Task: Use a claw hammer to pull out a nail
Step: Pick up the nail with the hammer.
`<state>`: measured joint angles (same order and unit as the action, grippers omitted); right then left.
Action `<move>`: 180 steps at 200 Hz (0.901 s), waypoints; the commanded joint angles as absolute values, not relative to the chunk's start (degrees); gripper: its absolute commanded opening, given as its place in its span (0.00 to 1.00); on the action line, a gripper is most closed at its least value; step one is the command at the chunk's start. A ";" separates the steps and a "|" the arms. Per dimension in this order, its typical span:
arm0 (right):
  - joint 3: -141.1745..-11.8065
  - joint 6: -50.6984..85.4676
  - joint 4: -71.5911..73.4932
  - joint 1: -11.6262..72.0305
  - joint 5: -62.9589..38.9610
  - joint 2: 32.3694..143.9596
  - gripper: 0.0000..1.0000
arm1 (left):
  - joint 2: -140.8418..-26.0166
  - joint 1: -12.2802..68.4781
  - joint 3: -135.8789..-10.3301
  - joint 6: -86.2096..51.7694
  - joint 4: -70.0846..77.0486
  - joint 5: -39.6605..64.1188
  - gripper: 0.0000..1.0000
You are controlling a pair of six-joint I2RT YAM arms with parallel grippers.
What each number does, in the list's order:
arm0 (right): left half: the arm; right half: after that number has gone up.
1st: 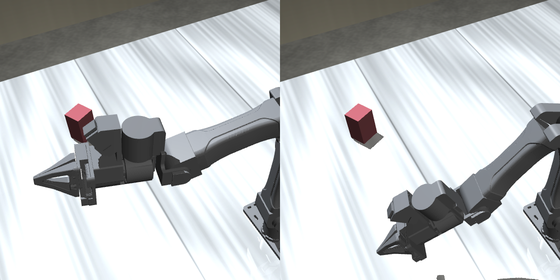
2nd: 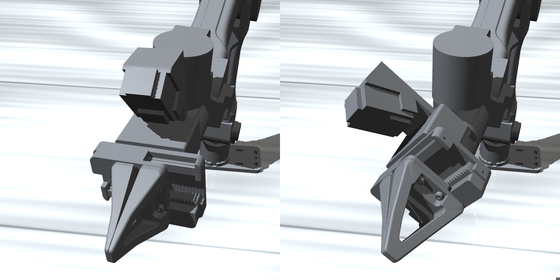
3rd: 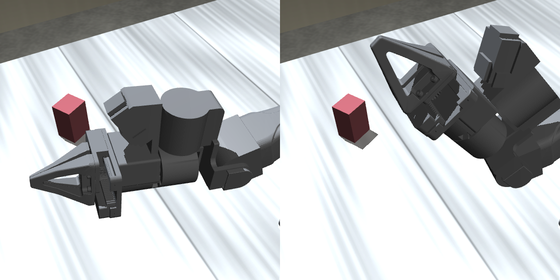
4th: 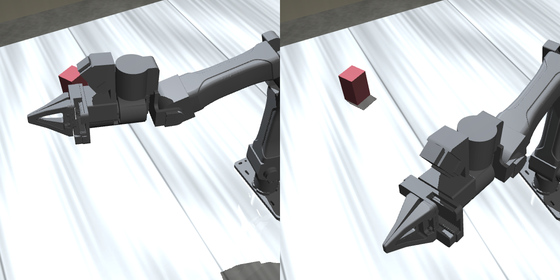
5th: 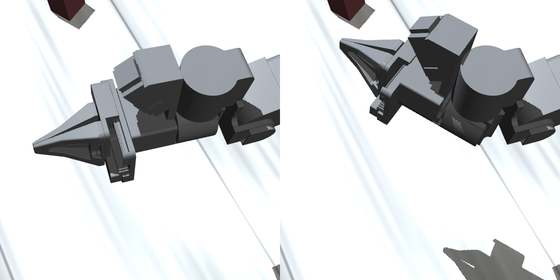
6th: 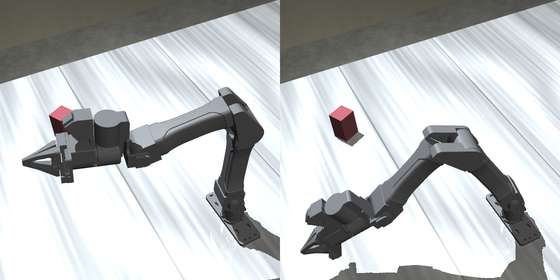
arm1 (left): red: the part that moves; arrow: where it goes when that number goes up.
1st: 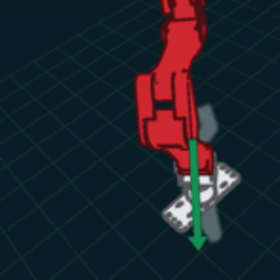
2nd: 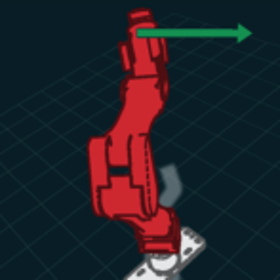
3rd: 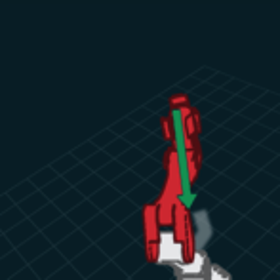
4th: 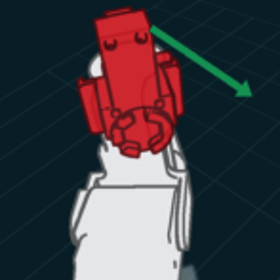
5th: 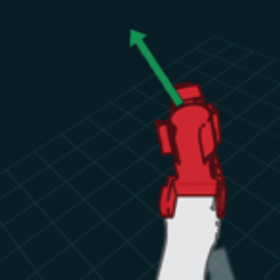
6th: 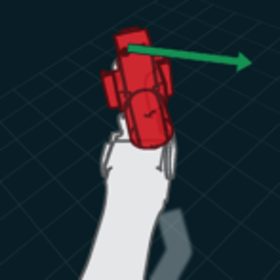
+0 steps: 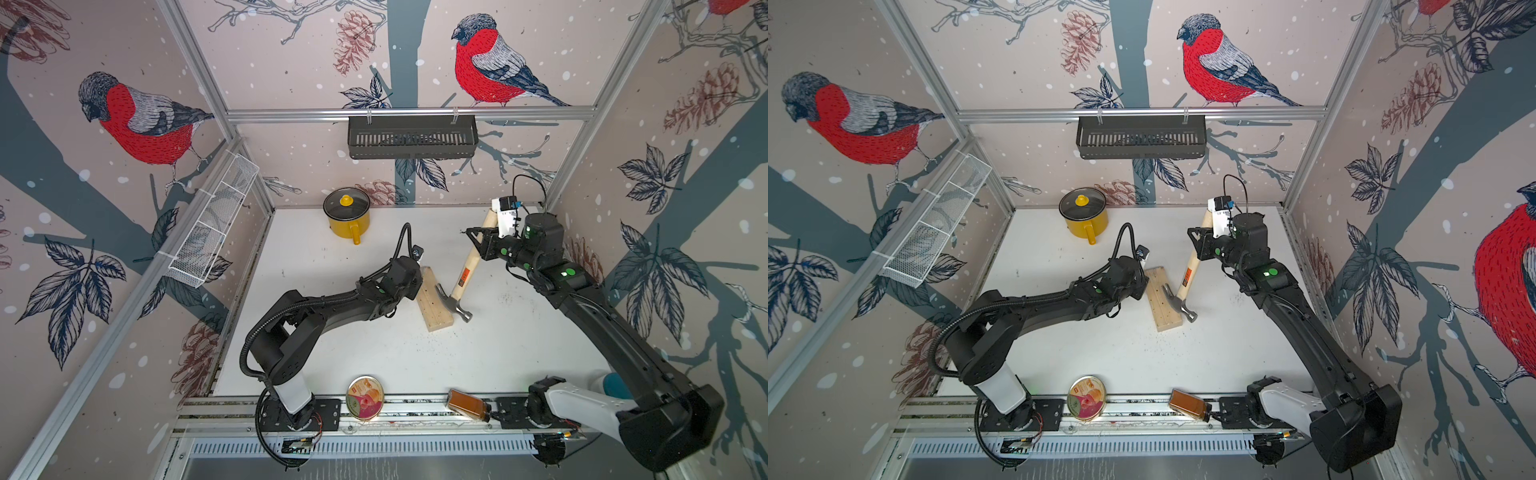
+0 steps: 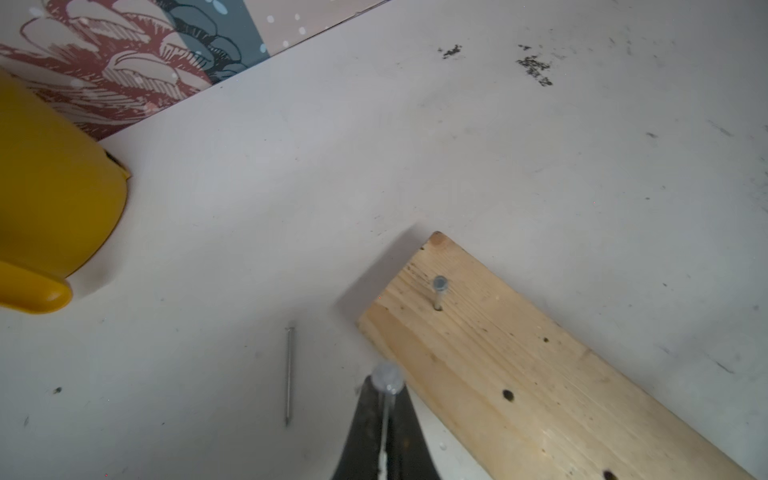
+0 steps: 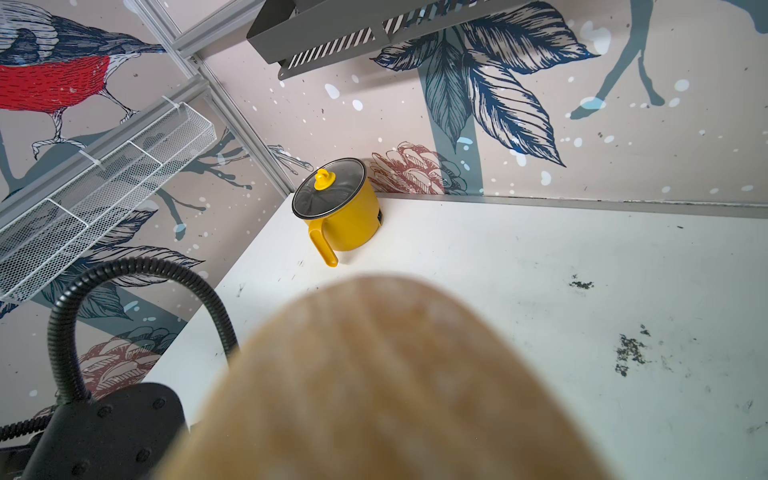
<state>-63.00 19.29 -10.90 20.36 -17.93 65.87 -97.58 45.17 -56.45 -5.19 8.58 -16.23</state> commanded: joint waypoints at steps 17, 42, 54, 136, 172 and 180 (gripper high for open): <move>-63.80 20.30 -7.72 20.45 -17.24 65.49 0.00 | -96.61 43.48 -56.43 -8.83 7.09 -18.39 0.00; -64.22 20.12 -8.07 20.52 -16.55 65.53 0.00 | -97.05 42.57 -56.74 -9.70 6.06 -19.64 0.00; -64.51 19.93 -8.47 20.53 -16.13 65.35 0.00 | -97.25 42.07 -56.61 -9.92 6.05 -19.81 0.00; -64.13 19.60 -9.08 20.52 -14.77 64.60 0.00 | -97.82 38.53 -56.69 -12.63 4.23 -18.70 0.00; -63.37 19.53 -8.85 20.82 -14.50 64.72 0.00 | -99.23 37.60 -56.79 -13.28 3.09 -18.43 0.00; -63.45 19.45 -9.00 20.79 -14.42 64.91 0.00 | -99.69 37.49 -56.86 -13.44 2.75 -18.30 0.00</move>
<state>-63.29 18.81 -13.19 20.51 -14.46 65.12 -98.78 37.93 -56.58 -12.08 4.29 -19.03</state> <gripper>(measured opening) 0.240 0.067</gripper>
